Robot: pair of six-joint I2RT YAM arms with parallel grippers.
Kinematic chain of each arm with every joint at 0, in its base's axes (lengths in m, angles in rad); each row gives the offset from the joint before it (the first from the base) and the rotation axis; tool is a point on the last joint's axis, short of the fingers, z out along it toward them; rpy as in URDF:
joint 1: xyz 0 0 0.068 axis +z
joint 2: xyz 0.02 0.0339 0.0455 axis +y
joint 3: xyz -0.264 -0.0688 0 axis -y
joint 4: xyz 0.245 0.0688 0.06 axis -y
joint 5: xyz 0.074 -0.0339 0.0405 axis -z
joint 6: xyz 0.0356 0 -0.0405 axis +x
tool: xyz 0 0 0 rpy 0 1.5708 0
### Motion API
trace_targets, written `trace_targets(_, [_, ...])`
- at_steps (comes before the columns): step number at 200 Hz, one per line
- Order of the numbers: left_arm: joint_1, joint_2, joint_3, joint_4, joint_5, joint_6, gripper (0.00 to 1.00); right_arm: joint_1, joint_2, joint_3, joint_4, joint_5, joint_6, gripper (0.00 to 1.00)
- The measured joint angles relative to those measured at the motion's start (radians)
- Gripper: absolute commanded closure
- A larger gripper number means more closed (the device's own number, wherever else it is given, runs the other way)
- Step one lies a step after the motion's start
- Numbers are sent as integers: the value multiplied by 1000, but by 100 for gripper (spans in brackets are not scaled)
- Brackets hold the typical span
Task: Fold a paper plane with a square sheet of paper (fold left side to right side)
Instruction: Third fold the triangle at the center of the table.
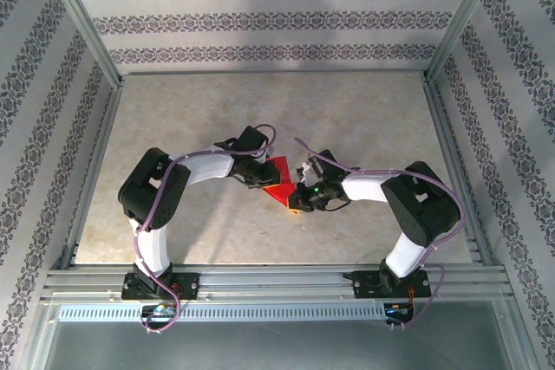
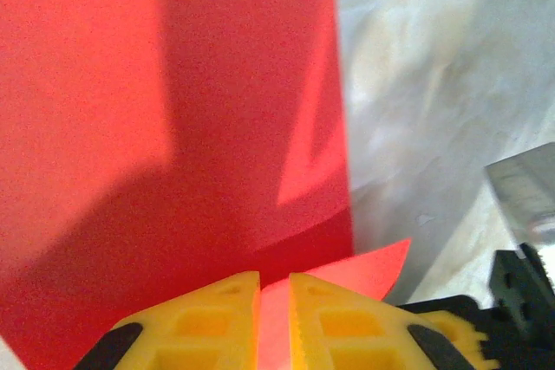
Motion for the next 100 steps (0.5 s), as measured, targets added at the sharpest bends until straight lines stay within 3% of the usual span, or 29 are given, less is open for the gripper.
trace_targets(55, [14, -121, -29, -11, -37, 23, 94, 0, 1, 0, -3, 4, 1, 100])
trace_targets(100, [14, -213, -151, 42, -26, 26, 98, 0, 0, 0, -5, 10, 0, 100])
